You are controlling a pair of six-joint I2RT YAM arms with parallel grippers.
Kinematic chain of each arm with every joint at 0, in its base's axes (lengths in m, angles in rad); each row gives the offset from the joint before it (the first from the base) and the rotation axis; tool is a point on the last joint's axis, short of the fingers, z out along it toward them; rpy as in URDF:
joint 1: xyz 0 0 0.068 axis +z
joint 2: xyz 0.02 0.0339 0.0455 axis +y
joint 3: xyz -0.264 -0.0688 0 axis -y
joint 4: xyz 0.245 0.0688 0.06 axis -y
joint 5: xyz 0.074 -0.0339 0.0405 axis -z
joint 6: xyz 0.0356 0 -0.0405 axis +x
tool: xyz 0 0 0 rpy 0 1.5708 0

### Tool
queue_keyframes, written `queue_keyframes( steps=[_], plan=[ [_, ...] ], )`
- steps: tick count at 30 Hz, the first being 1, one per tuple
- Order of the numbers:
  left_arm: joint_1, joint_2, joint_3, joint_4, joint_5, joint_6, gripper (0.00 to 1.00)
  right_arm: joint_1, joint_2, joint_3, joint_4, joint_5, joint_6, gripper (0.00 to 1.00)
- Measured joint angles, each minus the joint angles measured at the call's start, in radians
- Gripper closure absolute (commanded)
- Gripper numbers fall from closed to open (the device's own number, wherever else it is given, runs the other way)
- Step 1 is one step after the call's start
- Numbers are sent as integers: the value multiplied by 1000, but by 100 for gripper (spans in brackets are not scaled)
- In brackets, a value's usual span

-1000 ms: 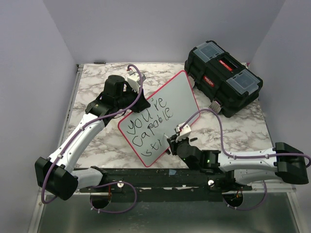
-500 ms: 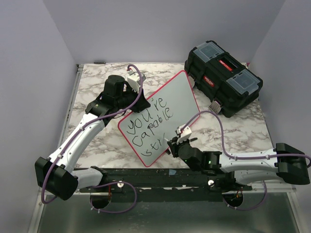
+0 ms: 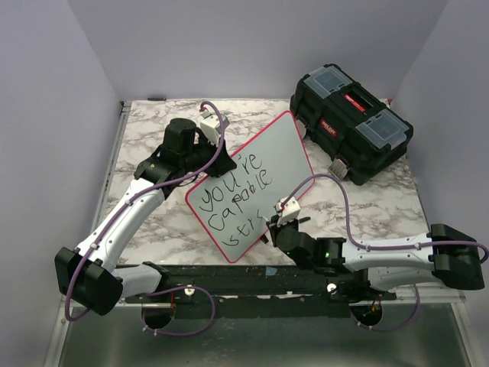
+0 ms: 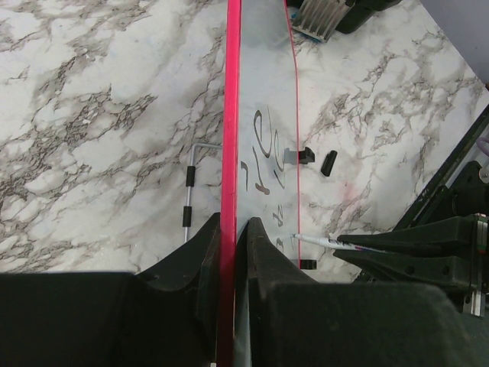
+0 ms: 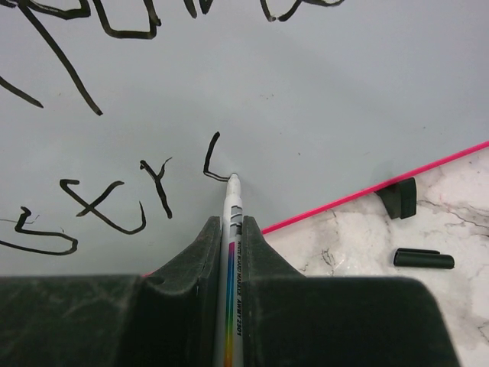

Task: Write a sentence on the whiteboard

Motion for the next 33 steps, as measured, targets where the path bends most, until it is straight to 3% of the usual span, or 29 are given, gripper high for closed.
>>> queue_keyframes(
  steps=[15,33],
  plan=[
    [0,2,0,2,0,0,100,0,46,84,-14,59,-81,99],
    [-3,2,0,3,0,0,100,0,-5,98,-19,11,-63,99]
  ],
)
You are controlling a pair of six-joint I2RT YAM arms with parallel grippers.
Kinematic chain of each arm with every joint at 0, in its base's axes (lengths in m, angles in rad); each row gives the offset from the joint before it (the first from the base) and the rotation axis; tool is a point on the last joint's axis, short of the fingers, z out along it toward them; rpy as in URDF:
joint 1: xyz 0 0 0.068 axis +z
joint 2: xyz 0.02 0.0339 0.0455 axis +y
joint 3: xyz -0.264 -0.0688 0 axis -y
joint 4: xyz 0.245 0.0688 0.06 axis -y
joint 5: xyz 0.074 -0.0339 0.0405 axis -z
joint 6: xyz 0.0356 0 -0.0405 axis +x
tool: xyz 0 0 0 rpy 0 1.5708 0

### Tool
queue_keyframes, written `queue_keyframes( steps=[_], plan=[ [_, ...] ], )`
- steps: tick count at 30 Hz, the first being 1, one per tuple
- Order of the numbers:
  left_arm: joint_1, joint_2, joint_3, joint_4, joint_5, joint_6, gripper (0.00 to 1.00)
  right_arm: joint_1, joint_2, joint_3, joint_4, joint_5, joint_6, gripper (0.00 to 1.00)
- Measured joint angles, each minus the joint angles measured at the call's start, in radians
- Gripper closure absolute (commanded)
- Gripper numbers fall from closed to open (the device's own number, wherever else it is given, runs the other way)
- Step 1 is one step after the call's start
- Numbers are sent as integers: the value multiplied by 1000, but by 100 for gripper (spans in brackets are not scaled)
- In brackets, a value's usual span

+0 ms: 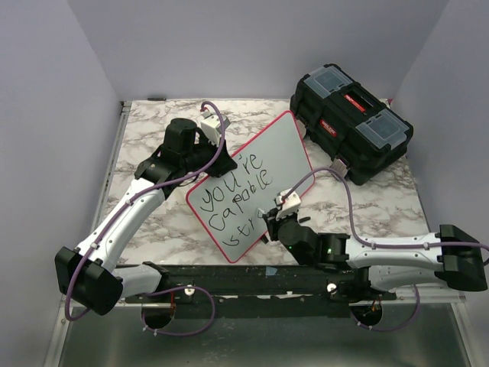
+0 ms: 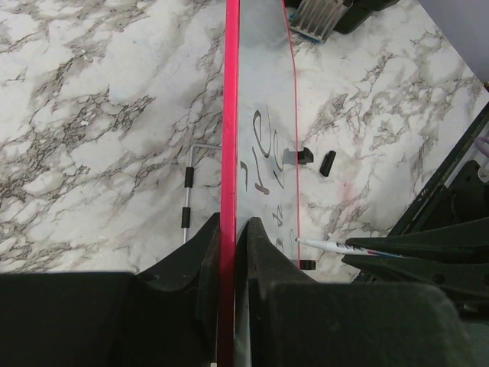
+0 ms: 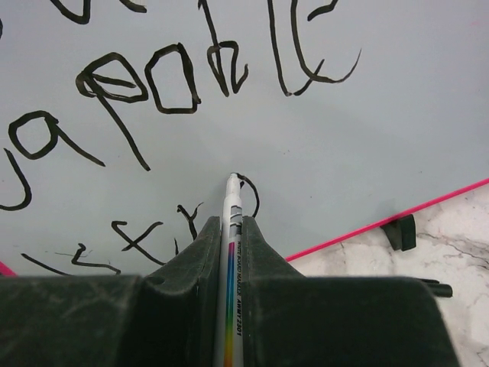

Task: Write a sentence on the whiteboard

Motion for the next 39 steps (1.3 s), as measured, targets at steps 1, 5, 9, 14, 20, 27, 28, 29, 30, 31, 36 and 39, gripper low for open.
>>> queue_keyframes(
  steps=[1,5,9,14,20,27,28,29,30,31,36,39],
  plan=[
    [0,0,0,0,0,0,100,0,-15,-7,-1,-3,7,99],
    [-2,0,2,0,0,0,100,0,-87,-41,-9,-4,29,99],
    [-2,0,2,0,0,0,100,-11,-134,-58,-14,-3,37,99],
    [-2,0,2,0,0,0,100,-89,-143,-74,-13,-26,45,99],
    [-2,0,2,0,0,0,100,-157,-142,-92,3,-88,42,99],
    [-3,0,2,0,0,0,100,-157,-127,-92,58,-159,29,99],
    [-3,0,2,0,0,0,100,-158,-125,-92,64,-164,28,99],
    [-3,0,2,0,0,0,100,-160,-122,-92,70,-169,27,99],
    [-3,0,2,0,0,0,100,-162,-118,-92,76,-174,27,99],
    [-3,0,2,0,0,0,100,-164,-114,-92,81,-179,26,99],
    [-3,0,2,-1,-2,0,100,-174,-92,-92,91,-188,24,99],
    [-3,0,2,-1,-4,0,100,-176,-91,-92,95,-191,25,99]
  ],
)
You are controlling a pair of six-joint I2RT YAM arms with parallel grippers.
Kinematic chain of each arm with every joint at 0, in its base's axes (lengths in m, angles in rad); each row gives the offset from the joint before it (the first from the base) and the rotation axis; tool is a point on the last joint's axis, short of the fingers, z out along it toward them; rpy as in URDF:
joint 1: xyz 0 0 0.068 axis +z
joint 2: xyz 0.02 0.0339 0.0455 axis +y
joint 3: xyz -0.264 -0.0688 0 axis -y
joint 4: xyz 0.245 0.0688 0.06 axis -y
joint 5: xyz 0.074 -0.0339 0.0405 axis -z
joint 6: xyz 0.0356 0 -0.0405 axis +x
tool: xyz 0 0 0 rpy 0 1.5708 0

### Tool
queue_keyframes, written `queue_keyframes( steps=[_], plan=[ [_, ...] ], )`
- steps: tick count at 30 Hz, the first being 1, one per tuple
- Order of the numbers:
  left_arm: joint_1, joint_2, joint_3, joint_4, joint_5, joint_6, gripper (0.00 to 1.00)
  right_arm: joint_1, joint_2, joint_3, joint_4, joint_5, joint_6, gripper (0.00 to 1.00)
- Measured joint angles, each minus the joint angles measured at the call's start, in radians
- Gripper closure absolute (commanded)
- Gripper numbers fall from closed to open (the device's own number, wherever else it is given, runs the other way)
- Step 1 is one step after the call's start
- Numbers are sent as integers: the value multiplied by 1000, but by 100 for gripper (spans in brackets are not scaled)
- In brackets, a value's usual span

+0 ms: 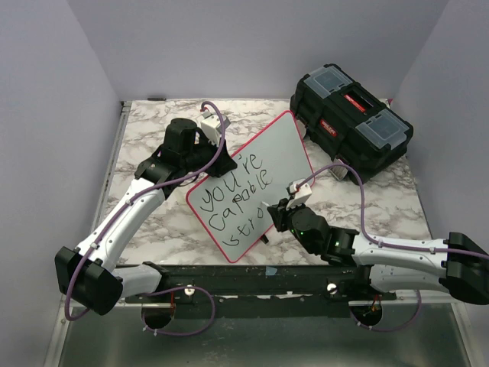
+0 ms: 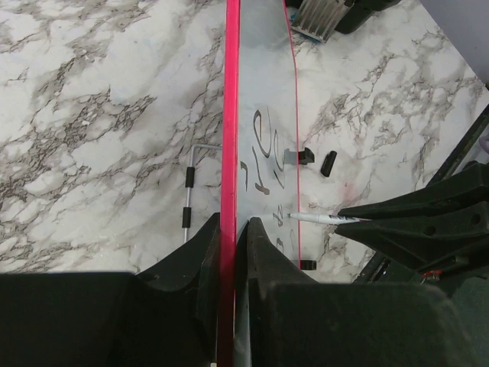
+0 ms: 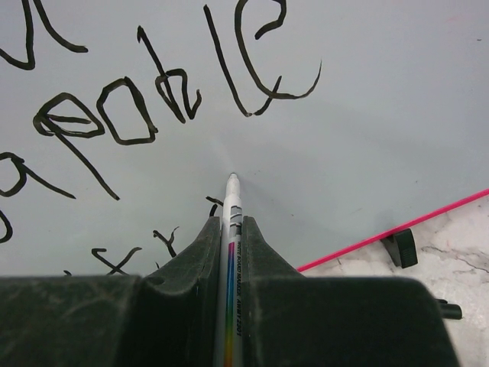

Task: Write a sentence on the whiteboard

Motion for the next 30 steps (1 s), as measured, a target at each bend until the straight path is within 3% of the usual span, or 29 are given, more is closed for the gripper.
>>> queue_keyframes(
  steps=[30],
  plan=[
    [0,0,0,-1,-5,0,100,-5,-34,-90,5,-24,86,99]
  ],
)
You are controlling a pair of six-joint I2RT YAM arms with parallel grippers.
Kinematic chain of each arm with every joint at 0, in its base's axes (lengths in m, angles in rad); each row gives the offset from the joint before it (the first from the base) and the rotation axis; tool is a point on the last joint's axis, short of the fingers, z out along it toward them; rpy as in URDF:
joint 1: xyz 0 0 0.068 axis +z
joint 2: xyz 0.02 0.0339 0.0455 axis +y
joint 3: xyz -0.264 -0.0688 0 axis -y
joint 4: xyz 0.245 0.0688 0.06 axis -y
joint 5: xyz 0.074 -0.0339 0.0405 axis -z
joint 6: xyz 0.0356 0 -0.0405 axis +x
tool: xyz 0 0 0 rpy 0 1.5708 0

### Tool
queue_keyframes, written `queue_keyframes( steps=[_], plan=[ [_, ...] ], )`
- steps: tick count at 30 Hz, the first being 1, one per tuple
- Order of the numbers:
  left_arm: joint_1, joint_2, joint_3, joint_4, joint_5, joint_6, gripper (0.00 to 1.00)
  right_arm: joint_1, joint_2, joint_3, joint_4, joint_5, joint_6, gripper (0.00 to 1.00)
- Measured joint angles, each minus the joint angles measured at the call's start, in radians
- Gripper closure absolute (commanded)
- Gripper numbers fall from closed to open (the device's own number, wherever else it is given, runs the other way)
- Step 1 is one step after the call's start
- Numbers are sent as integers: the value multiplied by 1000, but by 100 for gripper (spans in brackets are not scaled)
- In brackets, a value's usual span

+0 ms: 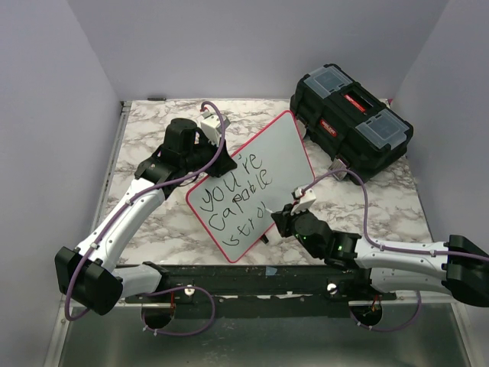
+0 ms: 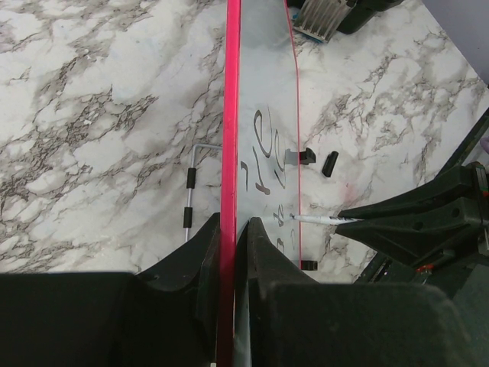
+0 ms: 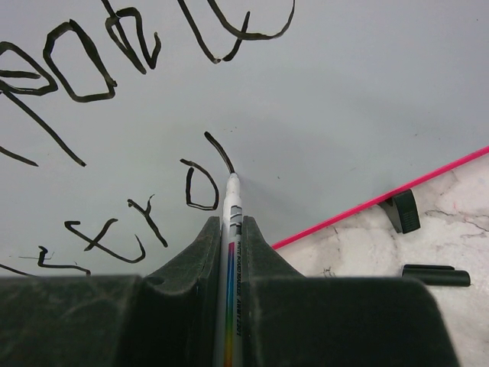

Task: Write a sentence on the whiteboard

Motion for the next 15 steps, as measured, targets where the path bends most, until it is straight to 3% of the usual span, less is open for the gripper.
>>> queue_keyframes(
  steps=[15],
  plan=[
    [0,0,0,1,0,0,100,-1,14,50,-52,0,-29,99]
  ],
)
